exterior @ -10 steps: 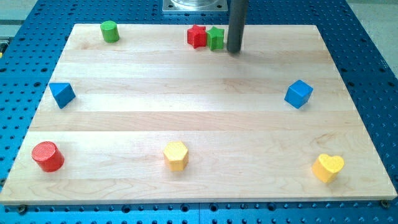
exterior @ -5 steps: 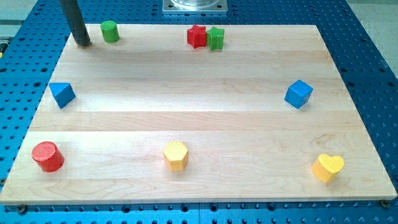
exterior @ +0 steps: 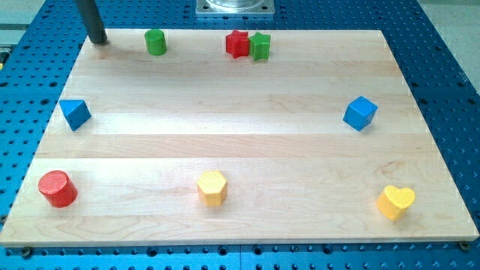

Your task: Push the green circle left below the red star

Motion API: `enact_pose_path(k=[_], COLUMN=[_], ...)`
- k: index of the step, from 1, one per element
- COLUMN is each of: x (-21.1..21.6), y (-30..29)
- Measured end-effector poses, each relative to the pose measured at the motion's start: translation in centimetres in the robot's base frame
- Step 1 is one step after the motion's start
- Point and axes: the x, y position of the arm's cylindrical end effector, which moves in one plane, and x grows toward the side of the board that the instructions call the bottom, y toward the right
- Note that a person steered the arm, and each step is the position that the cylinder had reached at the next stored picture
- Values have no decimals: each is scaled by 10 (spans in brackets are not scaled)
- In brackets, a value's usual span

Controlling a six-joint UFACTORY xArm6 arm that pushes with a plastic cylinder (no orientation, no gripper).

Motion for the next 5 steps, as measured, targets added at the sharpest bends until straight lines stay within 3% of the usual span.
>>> enact_pose_path(k=[3,4,5], x=[20,5,44], y=[160,101,115])
